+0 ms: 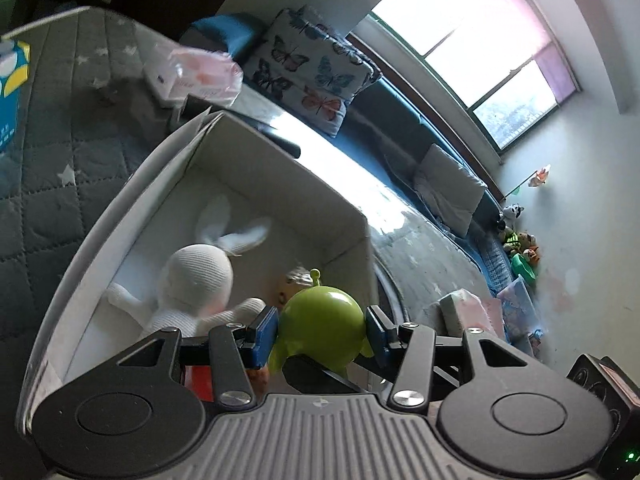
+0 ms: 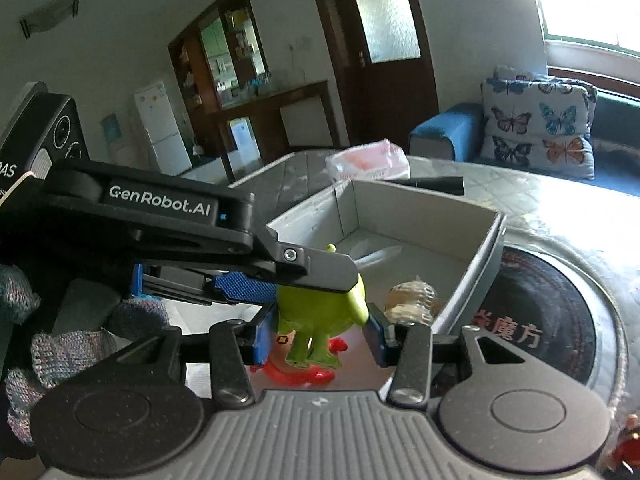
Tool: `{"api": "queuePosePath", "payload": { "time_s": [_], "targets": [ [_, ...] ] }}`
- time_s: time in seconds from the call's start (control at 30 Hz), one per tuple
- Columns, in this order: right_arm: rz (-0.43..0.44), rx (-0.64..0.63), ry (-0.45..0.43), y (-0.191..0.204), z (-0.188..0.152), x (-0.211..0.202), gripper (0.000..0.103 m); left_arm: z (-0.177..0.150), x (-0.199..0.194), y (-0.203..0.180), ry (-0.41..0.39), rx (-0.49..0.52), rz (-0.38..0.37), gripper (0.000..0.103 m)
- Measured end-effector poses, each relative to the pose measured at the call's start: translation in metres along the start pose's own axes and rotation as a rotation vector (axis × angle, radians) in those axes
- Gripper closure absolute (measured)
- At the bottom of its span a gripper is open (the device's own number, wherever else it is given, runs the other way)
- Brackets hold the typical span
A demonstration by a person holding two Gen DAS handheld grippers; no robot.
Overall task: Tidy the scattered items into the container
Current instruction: 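Lift the green alien figure and carry it into the white box, then open the left gripper to release the green alien in the box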
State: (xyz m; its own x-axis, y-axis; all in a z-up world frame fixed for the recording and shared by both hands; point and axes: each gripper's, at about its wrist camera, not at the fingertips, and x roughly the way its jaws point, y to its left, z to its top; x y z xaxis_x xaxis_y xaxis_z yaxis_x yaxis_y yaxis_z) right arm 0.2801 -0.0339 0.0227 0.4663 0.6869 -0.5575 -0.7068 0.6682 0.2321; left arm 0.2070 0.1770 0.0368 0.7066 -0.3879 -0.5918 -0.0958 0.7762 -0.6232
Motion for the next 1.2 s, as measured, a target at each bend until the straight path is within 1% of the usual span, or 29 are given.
{"api": "queuePosePath", "payload": {
  "time_s": [0.1, 0.33, 0.5, 0.73, 1.2],
  "targets": [
    [0.000, -0.008, 0.026, -0.001, 0.001, 0.012, 0.057, 0.003, 0.005, 0.007, 0.009, -0.005, -0.001, 0.052],
    [-0.031, -0.069, 0.076, 0.003, 0.006, 0.029, 0.057, 0.005, 0.012, 0.013, 0.023, -0.006, 0.002, 0.052],
    [-0.082, -0.141, 0.114, 0.009, 0.004, 0.038, 0.057, 0.004, 0.018, 0.013, 0.031, 0.013, 0.024, 0.053],
    [-0.106, -0.203, 0.153, 0.017, 0.005, 0.049, 0.057, 0.005, 0.016, 0.014, 0.033, 0.011, 0.039, 0.053],
    [-0.108, -0.194, 0.172, 0.013, 0.007, 0.050, 0.056, 0.008, 0.013, 0.015, 0.024, 0.003, 0.041, 0.053]
  ]
}}
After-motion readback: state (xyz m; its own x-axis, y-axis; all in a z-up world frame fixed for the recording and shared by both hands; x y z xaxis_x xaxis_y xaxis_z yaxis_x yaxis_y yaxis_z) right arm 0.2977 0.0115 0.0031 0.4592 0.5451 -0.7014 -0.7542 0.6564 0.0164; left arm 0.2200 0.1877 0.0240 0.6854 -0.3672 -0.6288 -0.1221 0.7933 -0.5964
